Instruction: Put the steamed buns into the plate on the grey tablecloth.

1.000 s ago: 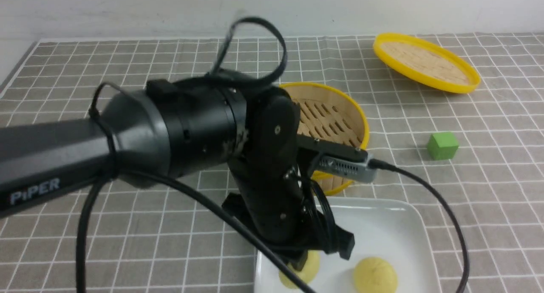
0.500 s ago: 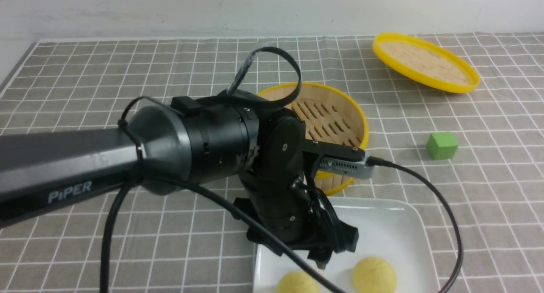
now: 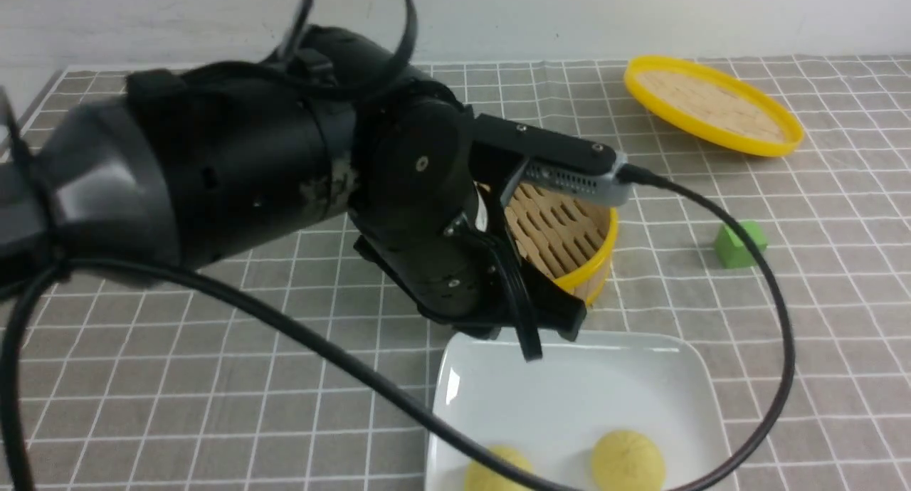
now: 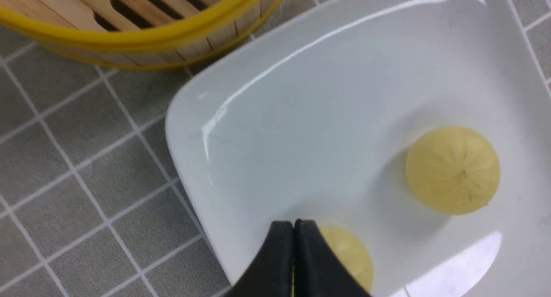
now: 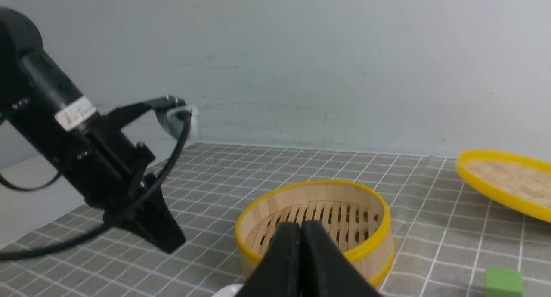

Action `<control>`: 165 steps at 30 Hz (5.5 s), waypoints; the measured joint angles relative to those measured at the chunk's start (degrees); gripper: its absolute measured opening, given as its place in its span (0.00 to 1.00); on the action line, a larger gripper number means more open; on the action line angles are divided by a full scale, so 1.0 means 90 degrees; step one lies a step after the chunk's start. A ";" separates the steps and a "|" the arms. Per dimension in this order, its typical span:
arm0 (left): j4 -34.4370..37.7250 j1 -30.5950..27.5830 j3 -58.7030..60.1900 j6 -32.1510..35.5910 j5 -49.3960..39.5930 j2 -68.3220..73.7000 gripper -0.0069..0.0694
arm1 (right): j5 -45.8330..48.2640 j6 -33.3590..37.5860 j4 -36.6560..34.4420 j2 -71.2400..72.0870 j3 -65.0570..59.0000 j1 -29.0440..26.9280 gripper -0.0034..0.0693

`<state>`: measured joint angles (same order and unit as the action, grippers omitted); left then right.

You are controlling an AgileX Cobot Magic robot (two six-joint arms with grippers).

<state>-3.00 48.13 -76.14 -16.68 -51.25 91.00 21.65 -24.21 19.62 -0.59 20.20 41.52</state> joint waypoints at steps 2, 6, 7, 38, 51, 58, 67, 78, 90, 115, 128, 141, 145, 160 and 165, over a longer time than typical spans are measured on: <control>-0.0027 0.0000 0.0000 0.0000 0.0001 -0.0103 0.09 | 0.0186 0.0435 -0.0492 0.0000 -0.0013 0.0000 0.06; -0.0039 0.0000 0.0000 -0.0150 0.0001 -0.0167 0.09 | 0.0410 0.1275 -0.1372 0.0000 -0.0029 0.0000 0.06; -0.0041 0.0000 0.0000 -0.0195 0.0001 -0.0167 0.09 | 0.0410 0.1386 -0.1477 0.0000 -0.0029 0.0000 0.06; -0.0339 0.0007 0.0000 -0.0426 -0.0034 -0.0180 0.11 | 0.0220 0.1525 -0.1744 0.0145 -0.1150 -0.1356 0.11; -0.1504 0.0012 -0.0158 -0.0433 -0.0927 -0.2027 0.12 | 0.0130 0.1525 -0.1545 0.0145 -0.2302 -0.4591 0.13; -0.2937 0.0012 0.0473 -0.1108 -0.2184 -0.3809 0.12 | 0.0008 0.1525 -0.1387 0.0145 -0.2329 -0.4778 0.14; -0.2362 0.0012 0.3922 -0.2857 0.0516 -0.6023 0.12 | 0.0002 0.1525 -0.1382 0.0145 -0.2329 -0.4786 0.14; -0.3170 0.0012 0.5352 -0.3785 0.2988 -0.6283 0.12 | 0.0002 0.1525 -0.1361 0.0145 -0.2329 -0.4786 0.16; -0.2833 -0.0218 0.5355 -0.3554 0.2644 -0.6496 0.14 | 0.0002 0.1525 -0.1361 0.0145 -0.2329 -0.4786 0.18; -0.0758 -0.5716 0.8616 0.0369 0.3329 -1.0185 0.17 | 0.0002 0.1525 -0.1361 0.0145 -0.2329 -0.4786 0.23; -0.0764 -0.5220 0.8616 0.0389 0.3318 -1.0188 0.19 | 0.0002 0.1525 -0.1367 0.0145 -0.2329 -0.4786 0.25; -0.0764 -0.5220 0.8616 0.0389 0.3313 -1.0188 0.19 | 0.0002 0.1525 -0.1361 0.0145 -0.2329 -0.4786 0.27; -0.0769 -0.5220 0.8616 0.0389 0.3313 -1.0188 0.20 | 0.0002 0.1525 -0.1361 0.0145 -0.2329 -0.4786 0.27; -0.0769 -0.5220 0.8616 0.0389 0.3313 -1.0188 0.22 | 0.0002 0.1525 -0.1361 0.0145 -0.2329 -0.4786 0.30; -0.0769 -0.5220 0.8616 0.0389 0.3313 -1.0188 0.23 | 0.0002 0.1525 -0.1361 0.0145 -0.2329 -0.4786 0.31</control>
<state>-9.92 1.15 1.40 -13.18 -21.43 -0.69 21.67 -10.48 7.37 0.71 -0.76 -1.55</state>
